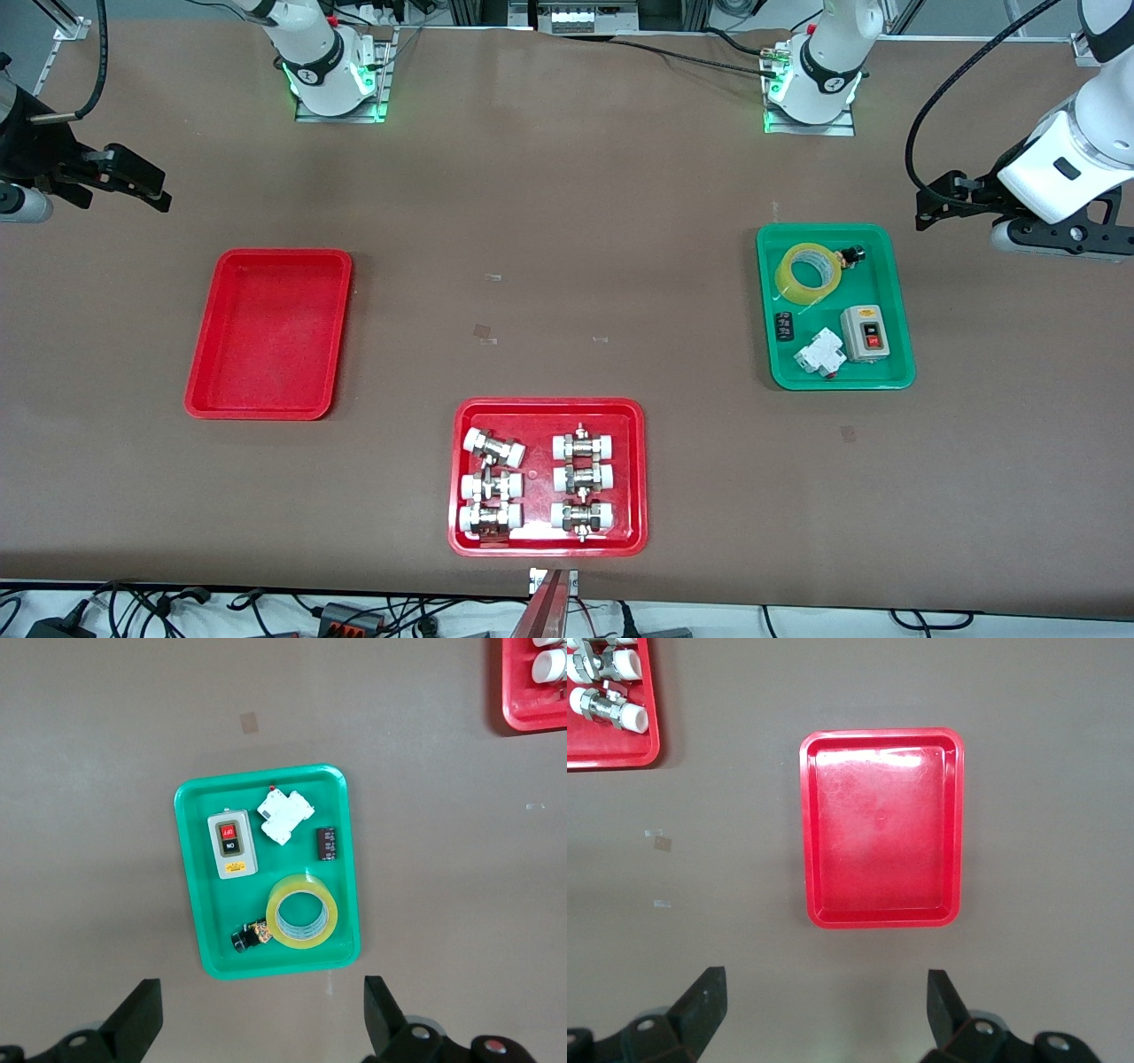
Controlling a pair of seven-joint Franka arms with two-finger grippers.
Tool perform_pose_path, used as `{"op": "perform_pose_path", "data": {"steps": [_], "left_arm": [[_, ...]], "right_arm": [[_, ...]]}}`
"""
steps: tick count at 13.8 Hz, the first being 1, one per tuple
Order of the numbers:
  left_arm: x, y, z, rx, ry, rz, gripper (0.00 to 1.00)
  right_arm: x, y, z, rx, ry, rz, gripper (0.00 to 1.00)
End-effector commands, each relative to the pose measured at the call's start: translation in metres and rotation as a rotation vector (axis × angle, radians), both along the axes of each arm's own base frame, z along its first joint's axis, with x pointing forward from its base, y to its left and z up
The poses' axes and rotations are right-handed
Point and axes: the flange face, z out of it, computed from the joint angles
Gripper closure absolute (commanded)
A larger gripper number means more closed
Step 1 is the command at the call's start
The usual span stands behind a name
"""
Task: Left arm passes tape to right arm into tray
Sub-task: 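Reach the left gripper over the yellow tape roll in the green tray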
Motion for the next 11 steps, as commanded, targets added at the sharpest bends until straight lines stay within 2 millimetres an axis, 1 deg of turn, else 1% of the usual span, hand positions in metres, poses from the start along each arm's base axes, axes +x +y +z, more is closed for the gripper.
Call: {"op": "perform_pose_path", "data": {"steps": [1, 4, 5, 6, 8, 9, 10, 11], "left_arm": [[-0.003, 0.006, 0.002, -0.015, -0.003, 0.020, 0.00], [-0.001, 0.008, -0.003, -0.016, 0.008, 0.024, 0.00], [0.004, 0.008, -0.014, -0.018, 0.028, 0.022, 0.00], [0.011, 0.009, -0.032, -0.022, 0.064, 0.019, 0.00], [0.022, 0.010, -0.060, -0.028, 0.107, 0.021, 0.00], [0.025, 0.012, -0.068, -0.029, 0.119, 0.023, 0.00], [0.030, 0.014, -0.086, -0.030, 0.137, 0.028, 0.00], [0.034, 0.015, -0.111, -0.033, 0.149, 0.030, 0.00]], "right_arm": [[0.001, -0.001, 0.005, 0.002, -0.011, 0.018, 0.00], [0.001, -0.001, 0.004, 0.002, -0.008, 0.018, 0.00], [0.001, -0.001, 0.004, 0.002, -0.008, 0.021, 0.00], [0.001, -0.001, 0.003, 0.002, -0.006, 0.021, 0.00], [0.001, -0.001, 0.003, 0.003, -0.006, 0.021, 0.00], [0.001, -0.001, 0.003, 0.002, -0.006, 0.019, 0.00], [0.001, -0.001, 0.003, 0.002, -0.006, 0.019, 0.00], [0.001, -0.001, 0.003, 0.002, -0.006, 0.019, 0.00]]}}
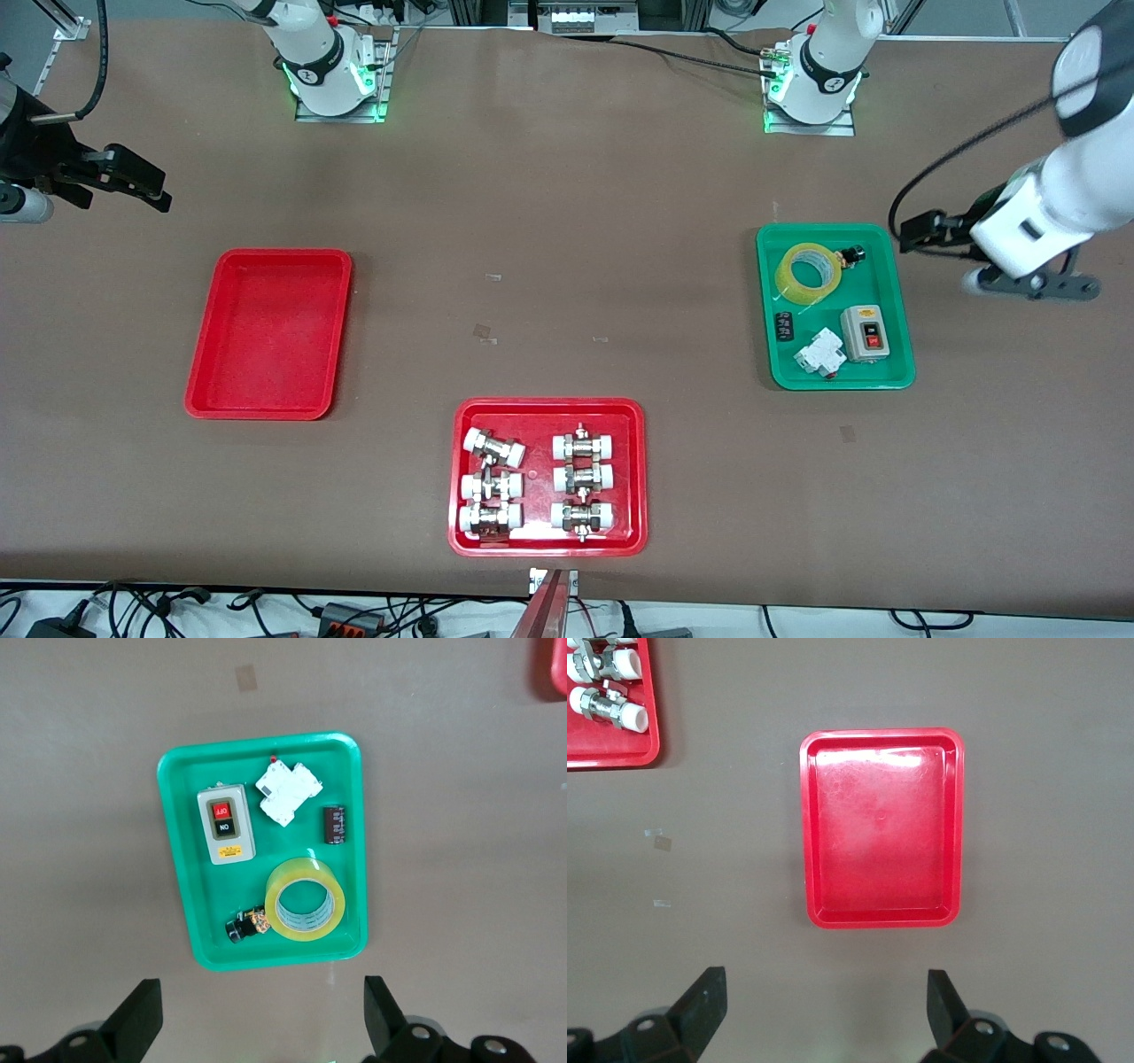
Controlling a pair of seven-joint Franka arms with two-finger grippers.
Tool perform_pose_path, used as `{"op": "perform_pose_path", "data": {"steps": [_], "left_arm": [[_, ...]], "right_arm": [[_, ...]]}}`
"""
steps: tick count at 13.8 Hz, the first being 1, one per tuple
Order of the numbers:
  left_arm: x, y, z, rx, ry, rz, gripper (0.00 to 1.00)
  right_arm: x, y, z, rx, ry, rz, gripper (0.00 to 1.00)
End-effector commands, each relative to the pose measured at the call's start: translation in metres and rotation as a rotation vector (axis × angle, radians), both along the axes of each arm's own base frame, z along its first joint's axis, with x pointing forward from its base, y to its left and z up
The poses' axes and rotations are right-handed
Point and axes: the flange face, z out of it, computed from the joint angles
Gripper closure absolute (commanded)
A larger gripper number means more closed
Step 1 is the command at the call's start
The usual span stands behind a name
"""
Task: Left arm passes tape to right arm into tray
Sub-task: 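Reach the left gripper over the yellow tape roll in the green tray, then lower the left gripper and grasp the yellow tape roll's rim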
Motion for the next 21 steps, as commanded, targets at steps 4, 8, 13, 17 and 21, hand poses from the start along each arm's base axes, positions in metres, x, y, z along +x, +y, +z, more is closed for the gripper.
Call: {"op": "perform_pose_path", "data": {"steps": [4, 8, 13, 17, 21], "left_arm": [[-0.031, -0.005, -0.145, -0.005, 0.011, 0.034, 0.00], [-0.076, -0.007, -0.217, 0.011, 0.032, 0.080, 0.00], [-0.087, -0.004, -0.264, 0.010, 0.054, 0.115, 0.00], [-0.091, -0.002, -0.279, 0.014, 0.081, 0.127, 0.00], [-0.091, 0.001, -0.293, 0.010, 0.087, 0.133, 0.00]], "right_arm": [[0.001, -0.002, 0.003, 0.003, -0.004, 0.016, 0.00], [0.000, -0.001, 0.004, 0.003, -0.008, 0.016, 0.00], [-0.002, -0.001, 0.008, 0.002, -0.013, 0.014, 0.00], [-0.001, -0.002, 0.008, 0.000, -0.015, 0.007, 0.00], [-0.001, -0.002, 0.008, 0.000, -0.015, 0.005, 0.00]]}}
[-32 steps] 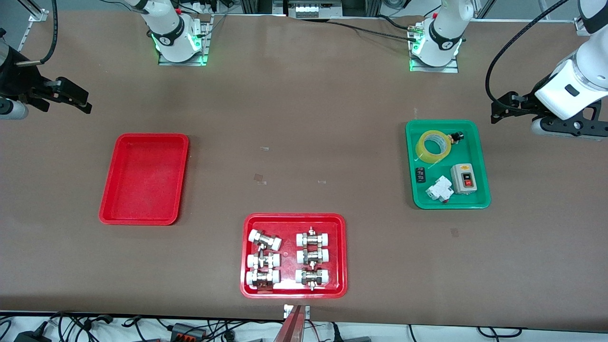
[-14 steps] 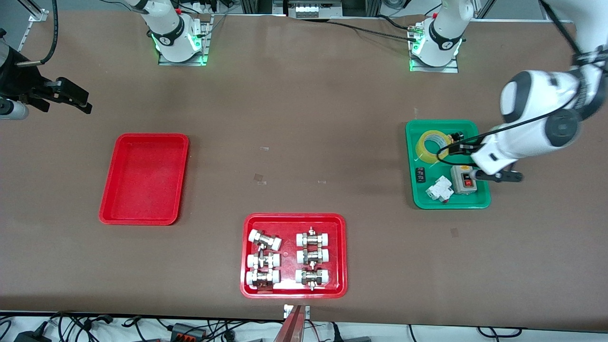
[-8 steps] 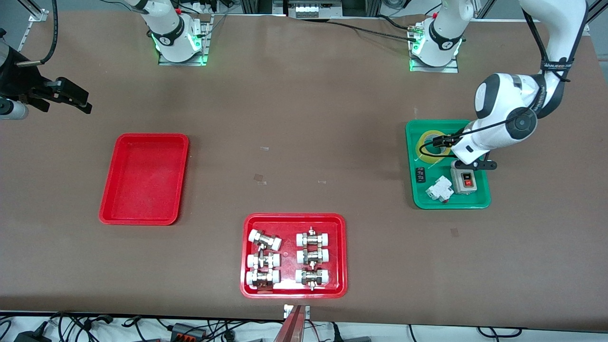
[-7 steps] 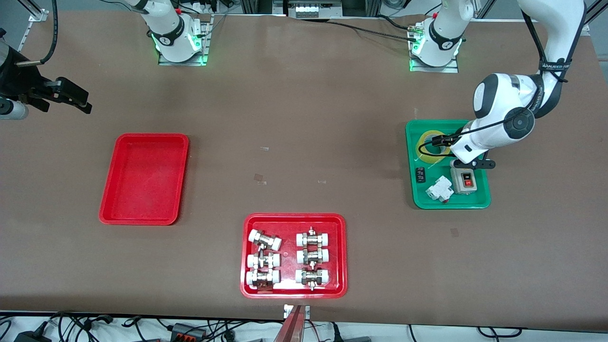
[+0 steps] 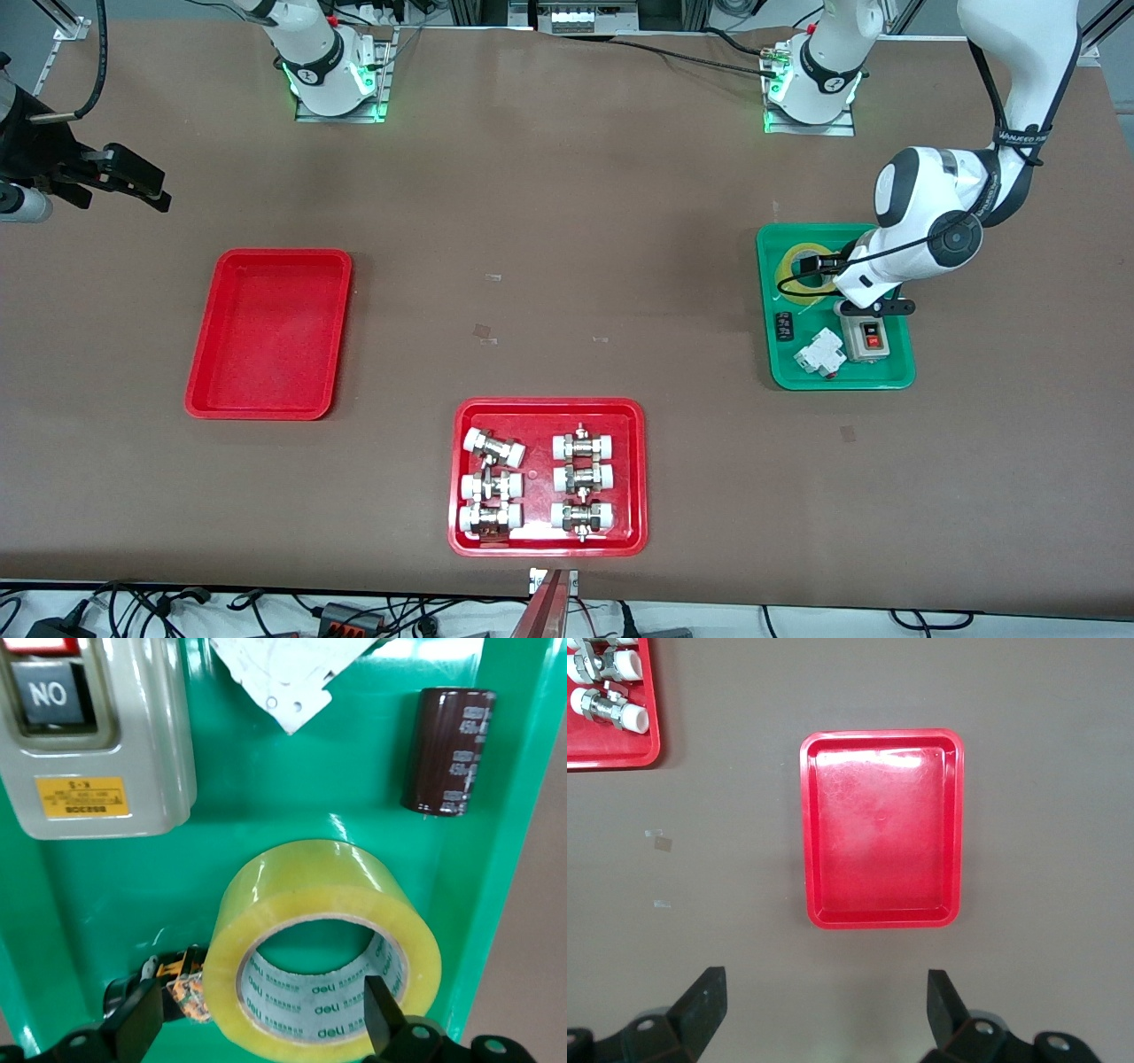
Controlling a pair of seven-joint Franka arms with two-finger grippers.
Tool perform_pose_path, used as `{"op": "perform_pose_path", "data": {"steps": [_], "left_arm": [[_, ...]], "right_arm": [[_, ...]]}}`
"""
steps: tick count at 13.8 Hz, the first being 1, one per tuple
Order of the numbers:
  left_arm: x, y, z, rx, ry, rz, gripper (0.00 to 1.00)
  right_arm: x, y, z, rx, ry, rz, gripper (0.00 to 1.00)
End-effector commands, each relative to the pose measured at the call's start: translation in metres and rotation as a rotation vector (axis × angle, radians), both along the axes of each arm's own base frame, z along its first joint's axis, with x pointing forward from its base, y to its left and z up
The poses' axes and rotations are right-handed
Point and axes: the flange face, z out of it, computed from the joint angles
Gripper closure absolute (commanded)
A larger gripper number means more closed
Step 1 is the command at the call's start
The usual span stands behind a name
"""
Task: Left arm passes tape to right arm into tray
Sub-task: 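Lower the left gripper and grasp the yellow tape roll's rim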
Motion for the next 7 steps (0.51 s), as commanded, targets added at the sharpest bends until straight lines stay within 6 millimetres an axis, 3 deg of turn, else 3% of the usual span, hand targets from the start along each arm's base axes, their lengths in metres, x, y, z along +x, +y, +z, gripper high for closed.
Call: {"op": "perform_pose_path", "data": {"steps": [1, 4, 7], "left_arm": [[-0.0011, 0.0037, -0.0028, 0.001, -0.009, 0.013, 0.06], [-0.0005, 0.0043, -0.0013, 0.013, -0.015, -0.007, 0.37], [-0.0007, 0.0083, -0.0029, 0.021, -0.013, -0.010, 0.49]], "right_arm": [[-0.0009, -0.0017, 0.0061, -0.002, -0.011, 0.005, 0.00], [-0.0004, -0.0017, 0.0052, -0.002, -0.009, 0.005, 0.00], [0.0000, -0.0017, 0.0044, -0.002, -0.008, 0.007, 0.00]]}}
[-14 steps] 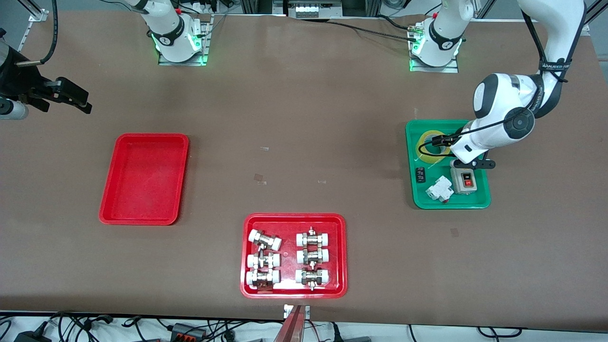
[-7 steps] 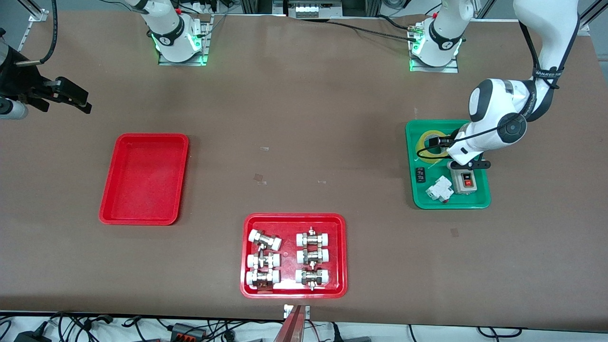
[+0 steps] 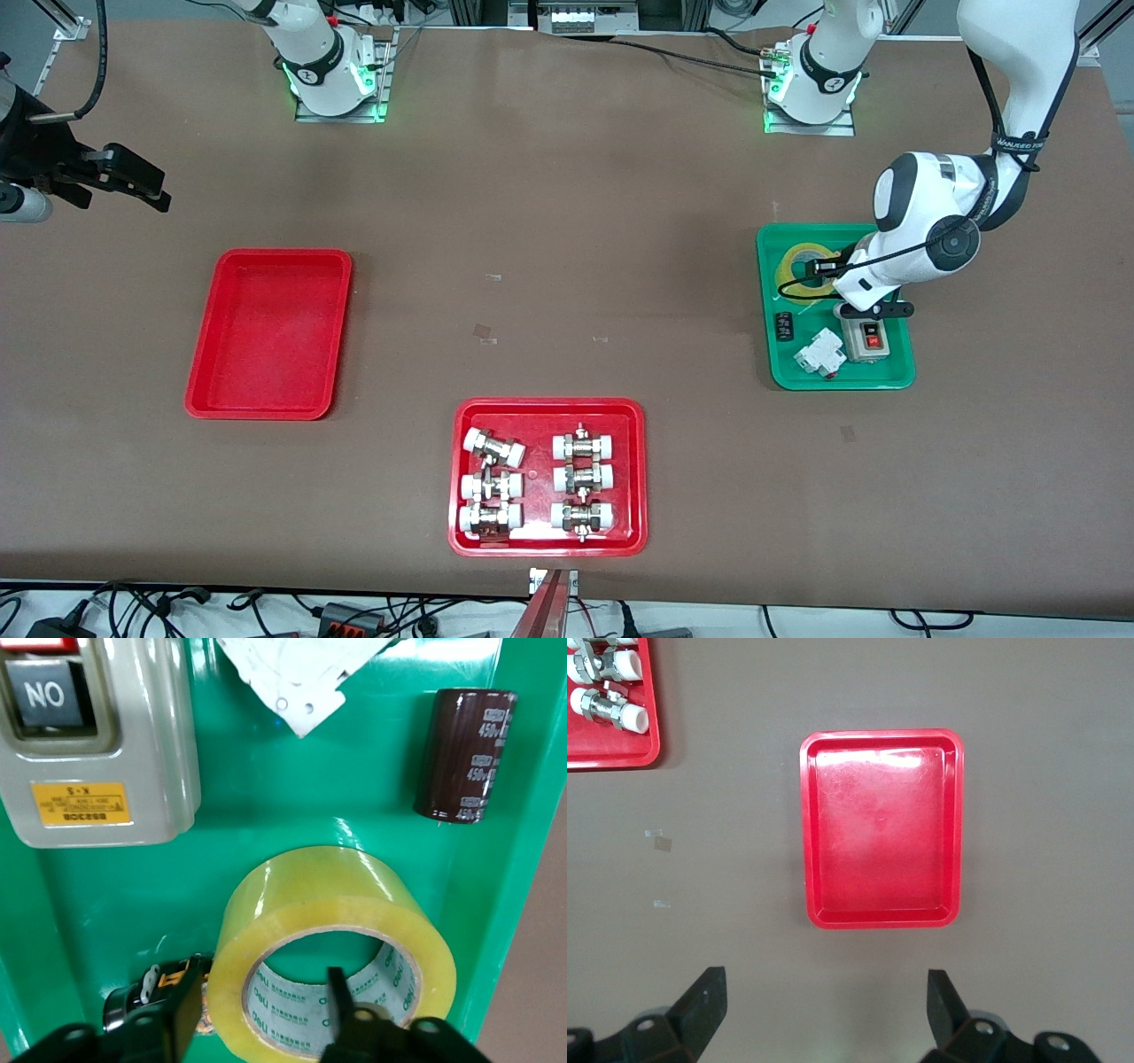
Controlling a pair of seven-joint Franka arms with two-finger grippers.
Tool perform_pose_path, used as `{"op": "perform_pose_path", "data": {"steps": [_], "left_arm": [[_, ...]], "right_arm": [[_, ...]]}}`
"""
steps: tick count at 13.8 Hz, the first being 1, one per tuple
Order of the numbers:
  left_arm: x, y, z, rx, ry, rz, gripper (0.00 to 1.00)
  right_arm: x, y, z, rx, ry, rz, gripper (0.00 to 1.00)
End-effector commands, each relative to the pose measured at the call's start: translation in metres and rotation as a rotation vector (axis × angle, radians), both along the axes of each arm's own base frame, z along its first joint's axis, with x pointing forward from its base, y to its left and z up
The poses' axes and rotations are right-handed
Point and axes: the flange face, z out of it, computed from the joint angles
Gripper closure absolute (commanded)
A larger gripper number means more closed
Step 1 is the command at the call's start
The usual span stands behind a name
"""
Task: Left arm passes tape to right arm into tray
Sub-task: 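Lower the left gripper and grasp the yellow tape roll's rim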
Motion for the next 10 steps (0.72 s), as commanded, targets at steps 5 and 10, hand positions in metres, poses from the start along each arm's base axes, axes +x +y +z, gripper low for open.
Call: {"op": "perform_pose_path", "data": {"steps": [5, 10], "left_arm": [[-0.001, 0.028, 0.004, 0.014, -0.010, 0.024, 0.93], [-0.002, 0.027, 0.012, 0.017, 0.002, 0.020, 1.00]], "right_arm": [[0.001, -0.001, 0.004, -0.007, -0.008, 0.009, 0.00], [0.001, -0.001, 0.003, -0.007, -0.010, 0.008, 0.00]]}}
